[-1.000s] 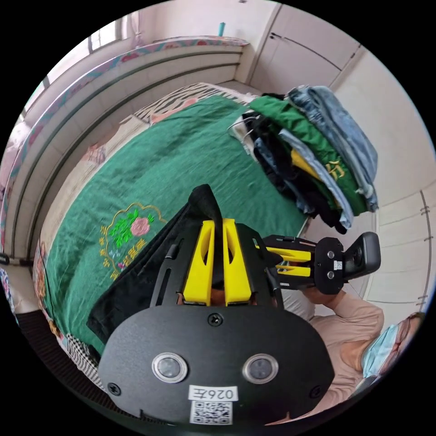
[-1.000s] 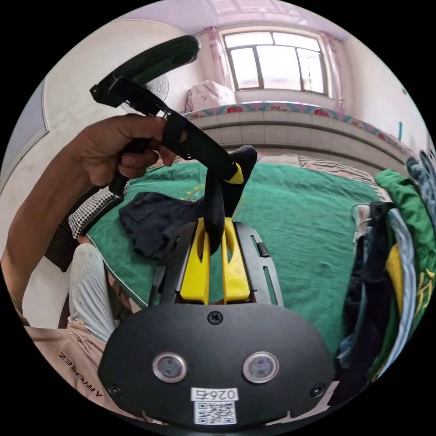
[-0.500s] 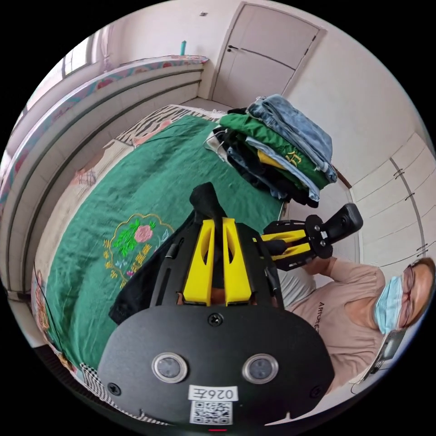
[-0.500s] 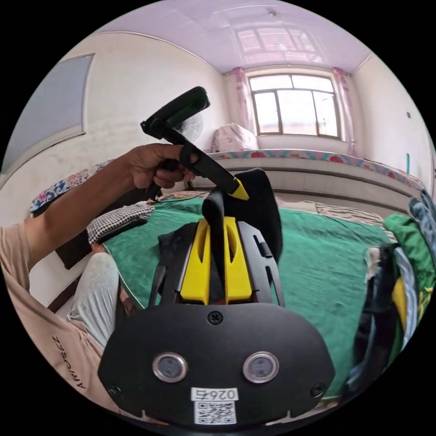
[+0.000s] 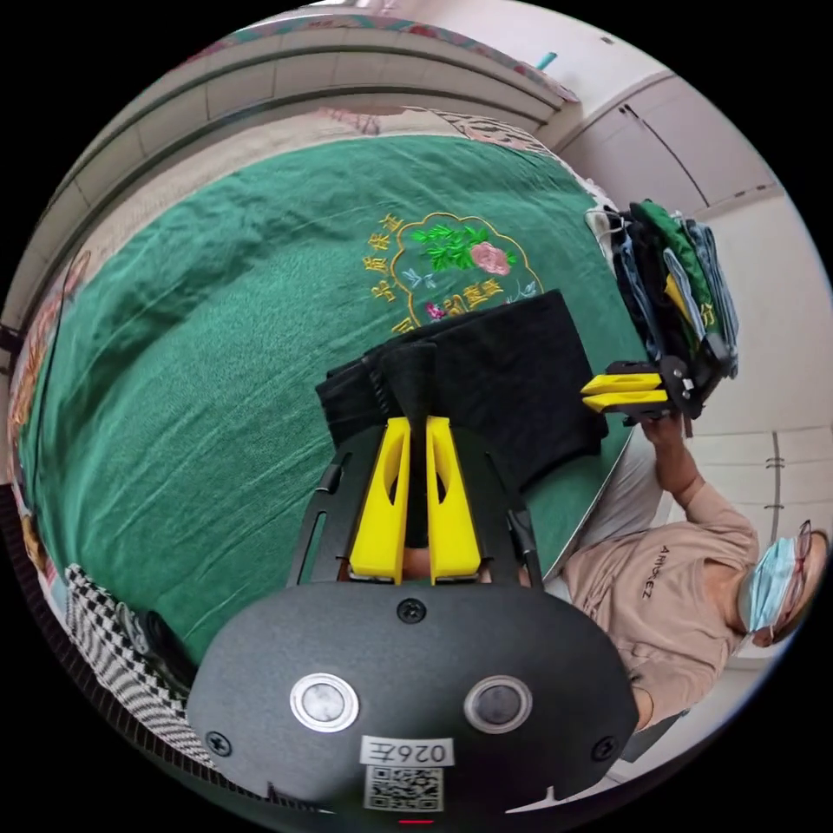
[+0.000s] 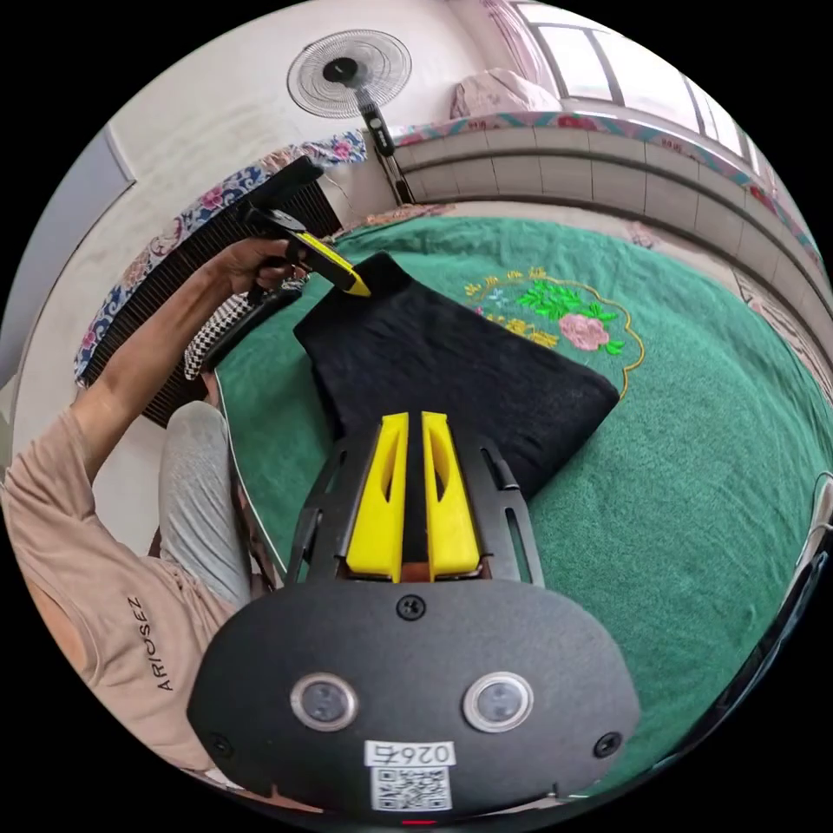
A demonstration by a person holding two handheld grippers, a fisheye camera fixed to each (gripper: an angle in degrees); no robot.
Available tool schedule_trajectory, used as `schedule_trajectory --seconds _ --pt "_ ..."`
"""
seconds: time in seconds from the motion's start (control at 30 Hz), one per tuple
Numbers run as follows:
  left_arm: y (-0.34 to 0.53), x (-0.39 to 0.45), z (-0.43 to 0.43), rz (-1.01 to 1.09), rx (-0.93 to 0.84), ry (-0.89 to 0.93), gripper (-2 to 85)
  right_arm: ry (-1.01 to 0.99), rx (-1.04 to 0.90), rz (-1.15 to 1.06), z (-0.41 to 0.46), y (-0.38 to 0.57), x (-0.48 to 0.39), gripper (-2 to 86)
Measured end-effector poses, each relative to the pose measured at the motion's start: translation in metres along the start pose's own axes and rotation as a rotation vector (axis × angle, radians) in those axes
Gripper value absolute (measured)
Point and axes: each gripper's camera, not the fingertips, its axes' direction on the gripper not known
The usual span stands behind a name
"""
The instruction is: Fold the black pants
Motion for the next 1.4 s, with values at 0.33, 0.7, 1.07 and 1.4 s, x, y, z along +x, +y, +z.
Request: schedule_trajectory --seconds 0.33,0.7,1.07,1.4 --pt "0.133 -0.048 0.046 -0.209 0.322 0.216 -0.2 -0.007 -0.107 0.047 0.082 -0.032 -0.001 -0.9" --pt "0.198 0.049 0.210 -0.091 0.272 0.063 -0.9 -0.031 -0.130 0.036 0.154 -0.039 -0.024 -0.8" --pt "0.278 0.032 0.261 -0.254 0.534 0.147 12.7 -0.100 0.072 0.305 0.147 -0.002 0.044 4.7" --pt "0.253 0.026 0.357 -0.274 0.345 0.201 14.9 -0.385 0.139 0.696 0.206 0.088 0.145 8.9"
